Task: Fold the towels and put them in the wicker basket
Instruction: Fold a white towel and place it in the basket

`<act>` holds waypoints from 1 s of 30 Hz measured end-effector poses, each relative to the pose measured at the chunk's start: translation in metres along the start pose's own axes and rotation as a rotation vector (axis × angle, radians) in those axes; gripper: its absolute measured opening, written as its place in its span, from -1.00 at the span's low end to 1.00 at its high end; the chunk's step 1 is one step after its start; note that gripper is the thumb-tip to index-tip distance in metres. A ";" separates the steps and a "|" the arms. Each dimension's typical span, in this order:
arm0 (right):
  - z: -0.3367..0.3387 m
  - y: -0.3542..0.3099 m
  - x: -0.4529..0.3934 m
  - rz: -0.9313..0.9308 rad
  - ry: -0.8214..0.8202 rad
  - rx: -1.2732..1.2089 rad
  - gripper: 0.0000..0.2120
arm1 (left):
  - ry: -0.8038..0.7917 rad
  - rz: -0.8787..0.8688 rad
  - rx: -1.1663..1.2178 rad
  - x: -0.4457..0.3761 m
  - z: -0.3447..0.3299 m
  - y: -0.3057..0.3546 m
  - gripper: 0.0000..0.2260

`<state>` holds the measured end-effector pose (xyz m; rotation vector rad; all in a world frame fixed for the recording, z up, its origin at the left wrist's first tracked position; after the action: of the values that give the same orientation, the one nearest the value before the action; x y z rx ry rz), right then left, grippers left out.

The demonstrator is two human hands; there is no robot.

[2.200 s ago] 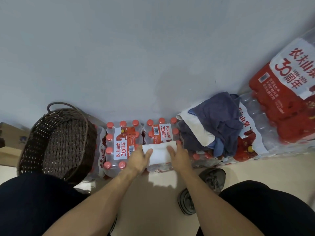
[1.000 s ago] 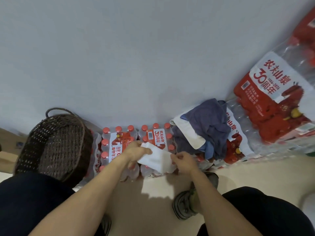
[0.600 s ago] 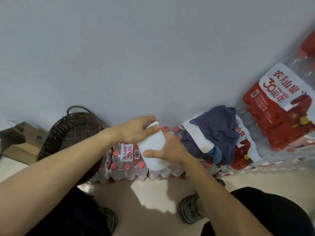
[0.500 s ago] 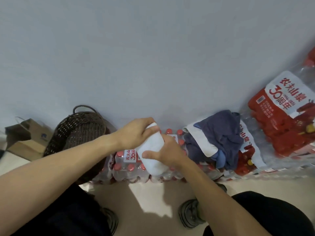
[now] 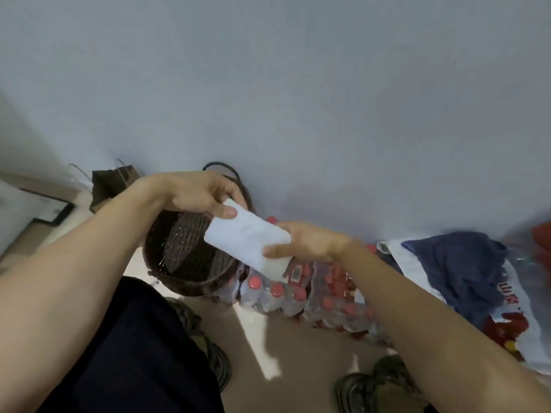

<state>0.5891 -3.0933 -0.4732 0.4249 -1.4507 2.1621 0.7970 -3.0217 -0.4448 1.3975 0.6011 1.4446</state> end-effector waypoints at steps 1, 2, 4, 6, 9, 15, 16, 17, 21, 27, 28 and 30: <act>-0.002 -0.006 -0.014 0.012 0.019 0.132 -0.73 | 0.042 0.073 -0.071 0.003 0.009 -0.014 -0.84; -0.005 -0.011 -0.028 0.023 0.016 0.225 -0.75 | 0.080 0.147 -0.096 0.006 0.017 -0.029 -0.84; -0.020 -0.021 -0.055 0.020 -0.085 0.199 -0.79 | 0.142 0.250 -0.089 0.015 0.027 -0.055 -0.82; -0.037 -0.025 -0.079 -0.032 -0.199 0.014 -0.75 | 0.220 0.282 -0.144 0.023 0.038 -0.073 -0.81; -0.045 -0.026 -0.112 -0.089 -0.165 -0.056 -0.79 | 0.386 0.288 -0.186 0.033 0.053 -0.092 -0.81; -0.047 -0.019 -0.154 -0.133 -0.213 0.271 -0.74 | 0.474 0.358 -0.164 0.028 0.044 -0.127 -0.83; -0.048 -0.020 -0.159 -0.135 -0.229 0.325 -0.71 | 0.468 0.356 -0.194 0.026 0.043 -0.130 -0.82; -0.048 -0.021 -0.163 -0.133 -0.242 0.391 -0.66 | 0.454 0.355 -0.221 0.025 0.043 -0.133 -0.82; -0.063 -0.018 -0.180 -0.180 -0.350 0.496 -0.60 | 0.345 0.379 -0.340 0.023 0.040 -0.142 -0.83; -0.087 -0.008 -0.194 -0.338 -0.514 0.433 -0.61 | 0.317 0.396 -0.464 0.012 0.027 -0.153 -0.79; -0.088 -0.007 -0.196 -0.344 -0.510 0.473 -0.60 | 0.312 0.409 -0.487 0.009 0.024 -0.155 -0.79; -0.088 -0.008 -0.200 -0.308 -0.479 0.637 -0.58 | 0.293 0.440 -0.520 0.004 0.019 -0.159 -0.78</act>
<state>0.7607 -3.0559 -0.6039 1.3697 -0.7772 2.3075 0.8644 -2.9628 -0.5775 0.9396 0.0677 2.0033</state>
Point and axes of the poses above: each hand's wrist, its own x-axis away from the middle knuckle, its own z-axis out of the back of the hand, y = z × x, the point moved 4 cm from there along -x, towards the middle knuckle, and after that the axes turned 6 degrees about x, right-handed, at the moved point
